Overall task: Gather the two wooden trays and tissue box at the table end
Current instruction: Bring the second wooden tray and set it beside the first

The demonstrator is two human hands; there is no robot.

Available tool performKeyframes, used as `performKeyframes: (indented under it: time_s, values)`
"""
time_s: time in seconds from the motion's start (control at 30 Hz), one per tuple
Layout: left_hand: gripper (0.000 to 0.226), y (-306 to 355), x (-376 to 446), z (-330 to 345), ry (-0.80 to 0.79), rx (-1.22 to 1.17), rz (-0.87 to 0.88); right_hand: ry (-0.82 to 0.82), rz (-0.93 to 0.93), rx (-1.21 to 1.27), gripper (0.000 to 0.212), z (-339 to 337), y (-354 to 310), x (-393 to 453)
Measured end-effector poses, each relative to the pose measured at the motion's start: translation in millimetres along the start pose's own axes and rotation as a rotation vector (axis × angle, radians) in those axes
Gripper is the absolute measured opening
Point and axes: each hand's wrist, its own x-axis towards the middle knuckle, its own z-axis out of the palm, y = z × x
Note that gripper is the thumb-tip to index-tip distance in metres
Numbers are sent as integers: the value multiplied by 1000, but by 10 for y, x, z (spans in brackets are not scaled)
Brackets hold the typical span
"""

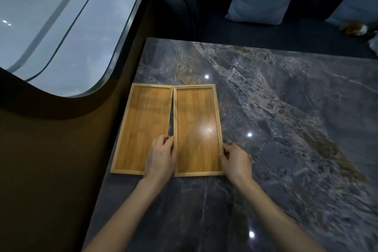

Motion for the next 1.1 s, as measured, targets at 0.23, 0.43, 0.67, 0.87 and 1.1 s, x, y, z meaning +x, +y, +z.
performKeyframes:
  time_s: [0.23,0.43,0.67,0.87,1.1]
  values:
    - [67,-408,-120,104,-129,222,98,-3,13,-20,23,54,-29,-23]
    - [61,-577,-238,170,-176,261,56,1,16,40,42,122,-44,-70]
    - [59,-617,-181,172,-197,224,90,-3,49,104,49,123,-71,-92]
    - [49,-579,-182,115,-223,203,71,17,52,122,49,156,-93,-126]
    - [53,-568,-176,73,-249,160,66,25,10,106,43,183,-128,-166]
